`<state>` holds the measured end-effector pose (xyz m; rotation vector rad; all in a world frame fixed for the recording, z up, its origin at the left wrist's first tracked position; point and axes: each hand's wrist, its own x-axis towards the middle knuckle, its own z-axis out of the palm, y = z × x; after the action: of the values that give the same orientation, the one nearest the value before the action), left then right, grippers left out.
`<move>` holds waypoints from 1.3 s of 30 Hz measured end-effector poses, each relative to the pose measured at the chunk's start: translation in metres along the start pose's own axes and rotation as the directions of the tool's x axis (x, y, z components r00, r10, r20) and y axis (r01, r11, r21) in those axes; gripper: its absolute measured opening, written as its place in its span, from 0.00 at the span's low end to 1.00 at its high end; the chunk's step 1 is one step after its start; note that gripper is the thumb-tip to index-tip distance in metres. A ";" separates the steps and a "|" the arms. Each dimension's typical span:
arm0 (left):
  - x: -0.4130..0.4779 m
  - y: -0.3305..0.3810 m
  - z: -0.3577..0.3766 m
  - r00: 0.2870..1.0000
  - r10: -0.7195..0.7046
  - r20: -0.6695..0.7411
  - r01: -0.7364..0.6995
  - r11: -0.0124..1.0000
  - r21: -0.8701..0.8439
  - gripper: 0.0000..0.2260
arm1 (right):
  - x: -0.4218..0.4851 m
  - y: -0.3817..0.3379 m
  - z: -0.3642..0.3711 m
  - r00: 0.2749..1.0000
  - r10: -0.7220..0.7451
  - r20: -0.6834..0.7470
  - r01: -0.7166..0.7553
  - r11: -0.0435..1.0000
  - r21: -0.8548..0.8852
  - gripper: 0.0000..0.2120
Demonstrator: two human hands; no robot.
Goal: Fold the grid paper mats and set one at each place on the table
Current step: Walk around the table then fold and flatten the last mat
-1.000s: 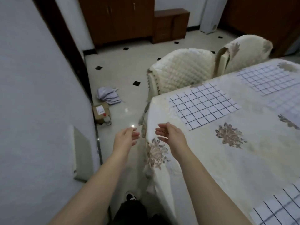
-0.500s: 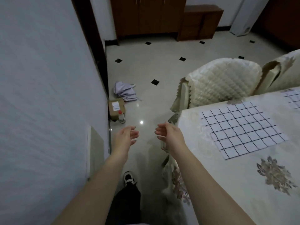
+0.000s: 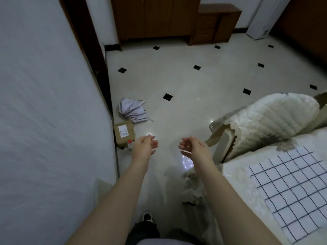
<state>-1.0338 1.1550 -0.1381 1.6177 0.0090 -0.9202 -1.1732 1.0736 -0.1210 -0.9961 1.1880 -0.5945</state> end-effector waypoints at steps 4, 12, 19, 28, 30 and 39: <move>0.033 0.017 0.016 0.999 0.000 0.043 -0.001 0.999 0.039 0.08 | 0.032 -0.016 0.006 0.999 0.005 -0.040 -0.004 1.000 0.031 0.17; 0.122 0.068 0.058 0.995 0.009 0.100 -0.018 0.996 0.092 0.09 | 0.130 -0.054 0.032 0.999 -0.006 -0.051 0.009 0.999 0.050 0.17; 0.229 0.141 0.138 0.990 0.006 0.142 -0.027 0.989 0.143 0.08 | 0.256 -0.123 0.035 0.994 -0.034 -0.108 0.045 0.994 0.102 0.17; 0.296 0.204 0.278 0.953 0.037 0.301 -0.110 0.967 0.231 0.07 | 0.367 -0.189 -0.017 0.954 0.007 -0.298 0.049 0.982 0.180 0.17; 0.307 0.206 0.305 0.942 0.010 0.336 -0.106 0.958 0.268 0.07 | 0.383 -0.193 -0.026 0.943 0.030 -0.332 0.037 0.980 0.195 0.17; 0.357 0.222 0.439 0.867 -0.086 0.490 -0.142 0.902 0.409 0.07 | 0.465 -0.220 -0.088 0.853 0.110 -0.511 0.038 0.962 0.272 0.16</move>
<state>-0.9235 0.5577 -0.1406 1.7240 -0.6233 -1.3677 -1.0910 0.5594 -0.1546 -0.5825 1.5469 -1.0143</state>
